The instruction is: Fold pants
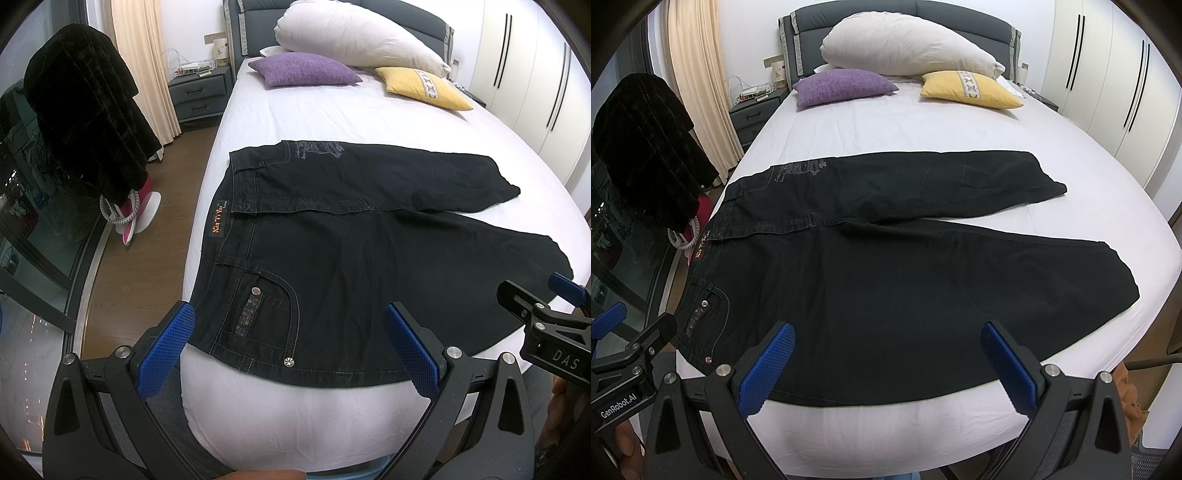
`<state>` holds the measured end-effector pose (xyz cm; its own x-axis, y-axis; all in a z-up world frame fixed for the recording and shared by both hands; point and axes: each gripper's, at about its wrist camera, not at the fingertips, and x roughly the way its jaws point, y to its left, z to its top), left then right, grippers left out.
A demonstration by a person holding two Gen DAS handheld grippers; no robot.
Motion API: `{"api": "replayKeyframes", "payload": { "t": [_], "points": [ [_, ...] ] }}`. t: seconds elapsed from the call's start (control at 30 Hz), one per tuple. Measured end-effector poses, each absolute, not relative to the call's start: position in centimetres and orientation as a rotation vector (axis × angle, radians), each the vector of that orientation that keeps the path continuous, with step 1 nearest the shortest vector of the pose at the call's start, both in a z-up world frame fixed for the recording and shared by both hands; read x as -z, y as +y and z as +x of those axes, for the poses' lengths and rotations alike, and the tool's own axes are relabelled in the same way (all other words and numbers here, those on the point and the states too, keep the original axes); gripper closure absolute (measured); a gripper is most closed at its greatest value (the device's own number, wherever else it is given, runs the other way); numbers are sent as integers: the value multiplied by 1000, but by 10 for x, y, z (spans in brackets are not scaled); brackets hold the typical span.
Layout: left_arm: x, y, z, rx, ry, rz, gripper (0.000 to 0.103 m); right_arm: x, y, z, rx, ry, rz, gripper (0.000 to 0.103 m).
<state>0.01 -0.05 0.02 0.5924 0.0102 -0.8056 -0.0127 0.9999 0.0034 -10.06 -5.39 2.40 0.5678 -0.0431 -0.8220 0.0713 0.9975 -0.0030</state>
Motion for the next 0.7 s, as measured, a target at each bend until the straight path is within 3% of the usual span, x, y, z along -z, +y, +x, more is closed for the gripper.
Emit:
{"api": "replayKeyframes", "payload": {
  "t": [0.7],
  "points": [
    [3,2,-1,-13,939,-1,0,-19,-52,-106,66,968,33,0]
  ]
}}
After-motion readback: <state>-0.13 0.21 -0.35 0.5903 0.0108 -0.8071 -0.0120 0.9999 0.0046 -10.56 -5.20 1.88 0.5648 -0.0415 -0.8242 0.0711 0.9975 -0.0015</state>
